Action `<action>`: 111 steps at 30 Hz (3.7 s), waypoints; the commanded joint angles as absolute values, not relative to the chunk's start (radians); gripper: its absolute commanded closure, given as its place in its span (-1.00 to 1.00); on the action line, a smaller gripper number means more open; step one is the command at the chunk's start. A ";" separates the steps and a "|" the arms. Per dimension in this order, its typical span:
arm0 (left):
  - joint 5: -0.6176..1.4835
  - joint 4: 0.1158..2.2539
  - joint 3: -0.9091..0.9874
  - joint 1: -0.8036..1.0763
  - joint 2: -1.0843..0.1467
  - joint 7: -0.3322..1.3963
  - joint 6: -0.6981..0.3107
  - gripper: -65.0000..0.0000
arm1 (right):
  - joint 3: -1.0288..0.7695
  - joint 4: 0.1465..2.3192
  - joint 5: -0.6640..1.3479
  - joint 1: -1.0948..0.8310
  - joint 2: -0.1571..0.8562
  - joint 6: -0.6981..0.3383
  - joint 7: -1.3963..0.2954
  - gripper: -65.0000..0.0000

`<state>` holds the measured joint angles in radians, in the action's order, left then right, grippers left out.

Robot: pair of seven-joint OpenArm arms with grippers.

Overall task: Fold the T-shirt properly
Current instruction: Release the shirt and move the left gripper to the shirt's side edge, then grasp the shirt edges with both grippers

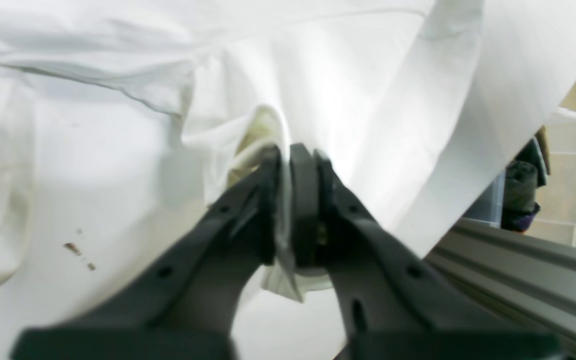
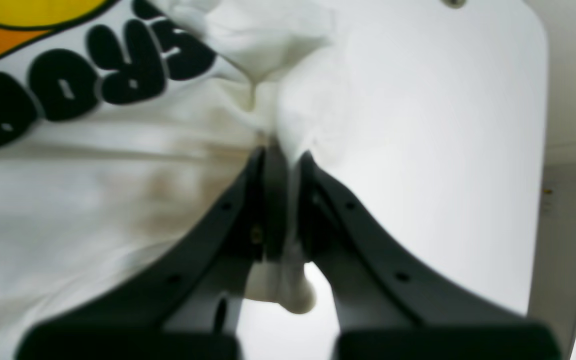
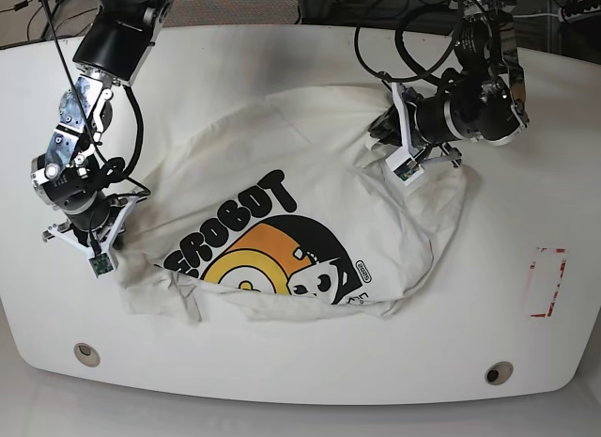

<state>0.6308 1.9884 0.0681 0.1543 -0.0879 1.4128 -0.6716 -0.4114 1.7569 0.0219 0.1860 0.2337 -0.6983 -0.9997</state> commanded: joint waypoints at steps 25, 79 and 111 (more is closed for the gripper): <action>0.854 2.003 0.088 0.147 -0.257 1.396 -0.674 -0.41 | -0.467 1.768 0.024 0.120 0.226 -0.693 -0.970 -0.32; 0.341 1.512 0.463 -0.213 -0.229 1.044 -0.670 -0.43 | -0.816 1.282 0.038 0.249 0.101 -0.698 -0.780 0.48; 0.332 1.250 0.220 -0.188 -0.182 0.938 -0.674 -0.15 | -0.754 1.287 0.038 0.249 0.099 -0.698 -0.780 0.96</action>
